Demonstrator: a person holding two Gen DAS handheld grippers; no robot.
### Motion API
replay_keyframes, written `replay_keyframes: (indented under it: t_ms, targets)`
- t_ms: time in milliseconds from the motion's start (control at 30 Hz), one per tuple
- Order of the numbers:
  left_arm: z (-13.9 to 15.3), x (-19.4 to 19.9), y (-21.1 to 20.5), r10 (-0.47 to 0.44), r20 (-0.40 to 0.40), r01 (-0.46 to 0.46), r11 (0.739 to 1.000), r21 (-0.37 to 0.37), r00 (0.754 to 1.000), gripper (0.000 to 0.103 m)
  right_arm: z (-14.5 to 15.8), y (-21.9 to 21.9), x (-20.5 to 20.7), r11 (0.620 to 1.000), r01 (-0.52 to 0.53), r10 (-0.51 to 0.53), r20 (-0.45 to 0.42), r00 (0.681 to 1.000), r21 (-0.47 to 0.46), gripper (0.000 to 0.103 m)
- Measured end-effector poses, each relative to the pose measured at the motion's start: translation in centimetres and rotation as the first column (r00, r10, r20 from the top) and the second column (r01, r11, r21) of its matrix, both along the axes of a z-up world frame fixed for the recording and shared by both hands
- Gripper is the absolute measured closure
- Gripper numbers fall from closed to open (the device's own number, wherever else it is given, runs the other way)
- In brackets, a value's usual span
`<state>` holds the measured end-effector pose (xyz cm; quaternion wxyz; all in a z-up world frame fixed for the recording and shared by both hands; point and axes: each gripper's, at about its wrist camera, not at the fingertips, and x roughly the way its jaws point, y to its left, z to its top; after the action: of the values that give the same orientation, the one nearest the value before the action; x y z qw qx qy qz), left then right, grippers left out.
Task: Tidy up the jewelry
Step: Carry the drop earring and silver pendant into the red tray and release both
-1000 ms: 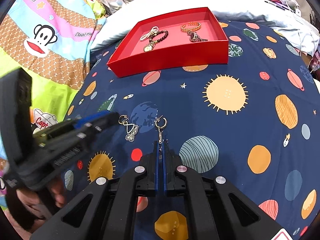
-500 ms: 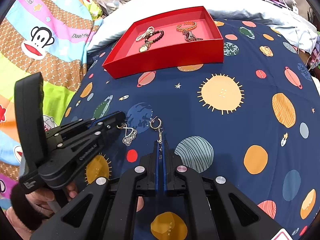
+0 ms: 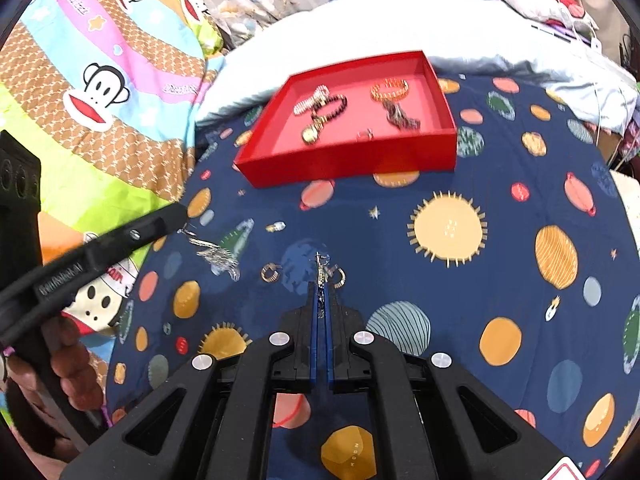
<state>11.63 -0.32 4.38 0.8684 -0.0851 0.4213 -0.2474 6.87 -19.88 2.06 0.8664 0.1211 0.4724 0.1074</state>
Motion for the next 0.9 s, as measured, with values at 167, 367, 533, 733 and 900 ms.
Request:
replay_keyframes:
  t_ms: [167,367,533,733,900]
  targets:
    - [2.9,0.4,0.8,0.028,0.052,-0.027,1.0,-0.016,0.998,0.103,2.1,-0.2,0.1,1.0,-0.003,0.003,0.049,0.999,0.001,0.101]
    - [5.2,2.5,0.6,0.039,0.107,-0.037,0.999,-0.019,0.994,0.103,4.1,-1.2,2.0,1.0,0.008,-0.006,0.108,0.994,-0.015,0.101]
    - [5.6,5.6,-0.8,0.036,0.139,-0.034,0.999,-0.015,0.99,0.103,5.3,-2.1,5.5,0.999,0.034,-0.027,0.161,0.987,-0.041,0.101]
    - [4.2,10.1,-2.9,0.028,0.132,-0.029,1.0,0.006,0.991,0.103,4.1,-2.9,10.9,0.996,0.062,-0.053,0.146,0.988,-0.056,0.101]
    - [2.1,12.9,-4.0,0.029,0.101,-0.031,0.999,0.021,0.995,0.103,2.3,-2.9,14.2,0.995,0.071,-0.061,0.122,0.991,-0.073,0.101]
